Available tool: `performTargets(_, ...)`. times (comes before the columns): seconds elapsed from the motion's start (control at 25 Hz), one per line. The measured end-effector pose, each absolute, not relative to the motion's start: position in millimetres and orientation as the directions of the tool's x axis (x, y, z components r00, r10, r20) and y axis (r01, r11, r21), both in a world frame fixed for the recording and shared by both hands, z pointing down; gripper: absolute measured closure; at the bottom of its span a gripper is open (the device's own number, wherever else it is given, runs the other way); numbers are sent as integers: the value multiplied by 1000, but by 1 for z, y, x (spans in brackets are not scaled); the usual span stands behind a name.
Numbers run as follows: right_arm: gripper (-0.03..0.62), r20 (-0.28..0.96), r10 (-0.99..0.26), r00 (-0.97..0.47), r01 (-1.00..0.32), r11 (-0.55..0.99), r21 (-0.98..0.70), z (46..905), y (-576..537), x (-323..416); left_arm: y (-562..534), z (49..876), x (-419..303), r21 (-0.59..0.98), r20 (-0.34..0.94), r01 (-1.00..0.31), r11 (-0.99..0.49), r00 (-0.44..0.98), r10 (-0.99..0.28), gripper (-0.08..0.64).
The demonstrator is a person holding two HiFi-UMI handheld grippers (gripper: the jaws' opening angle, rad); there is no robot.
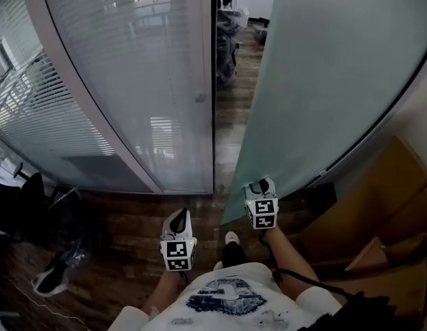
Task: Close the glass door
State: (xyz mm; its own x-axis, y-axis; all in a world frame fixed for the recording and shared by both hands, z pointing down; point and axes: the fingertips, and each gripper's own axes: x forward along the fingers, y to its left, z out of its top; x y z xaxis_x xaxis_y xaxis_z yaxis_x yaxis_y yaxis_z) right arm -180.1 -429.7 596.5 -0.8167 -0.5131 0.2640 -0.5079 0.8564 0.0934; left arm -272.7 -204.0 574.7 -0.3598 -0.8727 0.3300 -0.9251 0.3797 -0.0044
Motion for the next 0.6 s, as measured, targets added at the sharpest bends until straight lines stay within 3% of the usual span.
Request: performTargets(0.6,445,215,-567,-795,-561,822,91,579,-475,-253,-259,576,-313,-35,339,-889,456,-439,-832,557)
